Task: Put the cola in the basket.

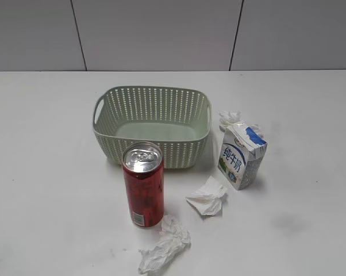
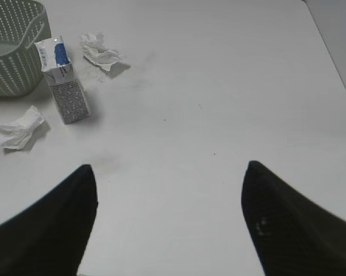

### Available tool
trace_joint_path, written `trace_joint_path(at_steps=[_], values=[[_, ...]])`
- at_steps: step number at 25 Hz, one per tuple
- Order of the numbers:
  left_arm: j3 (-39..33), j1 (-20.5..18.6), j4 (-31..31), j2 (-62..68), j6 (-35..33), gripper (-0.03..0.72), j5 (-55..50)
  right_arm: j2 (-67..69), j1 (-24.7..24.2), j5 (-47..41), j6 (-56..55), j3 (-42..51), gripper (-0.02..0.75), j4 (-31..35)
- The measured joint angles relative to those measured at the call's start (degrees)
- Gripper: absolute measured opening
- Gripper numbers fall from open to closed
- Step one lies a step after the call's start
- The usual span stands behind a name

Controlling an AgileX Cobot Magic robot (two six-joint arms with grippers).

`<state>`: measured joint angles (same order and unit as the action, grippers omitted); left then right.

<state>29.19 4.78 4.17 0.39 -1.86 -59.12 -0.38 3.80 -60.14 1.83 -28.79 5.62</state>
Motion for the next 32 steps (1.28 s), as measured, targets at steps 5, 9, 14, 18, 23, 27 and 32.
trace_joint_path(at_steps=[5,9,14,18,23,27,32], values=[[0.0,0.0,0.0,0.0,0.0,0.229,0.0,0.0,0.0,0.0,0.0,0.0,0.590,0.0],[0.0,0.0,0.0,0.0,0.0,0.229,0.0,0.0,0.0,0.0,0.0,0.0,0.590,0.0],[0.0,0.0,0.0,0.0,0.0,0.229,0.0,0.0,0.0,0.0,0.0,0.0,0.590,0.0],[0.0,0.0,0.0,0.0,0.0,0.229,0.0,3.4,0.0,0.0,0.0,0.0,0.590,0.0],[0.0,0.0,0.0,0.0,0.0,0.229,0.0,13.6,0.0,-0.1,0.0,-3.0,0.590,0.0],[0.0,0.0,0.0,0.0,0.0,0.229,0.0,23.2,0.0,-0.4,0.4,-7.3,0.590,0.2],[0.0,0.0,0.0,0.0,0.0,0.229,0.0,34.5,0.0,-0.7,3.0,-12.3,0.590,2.7]])
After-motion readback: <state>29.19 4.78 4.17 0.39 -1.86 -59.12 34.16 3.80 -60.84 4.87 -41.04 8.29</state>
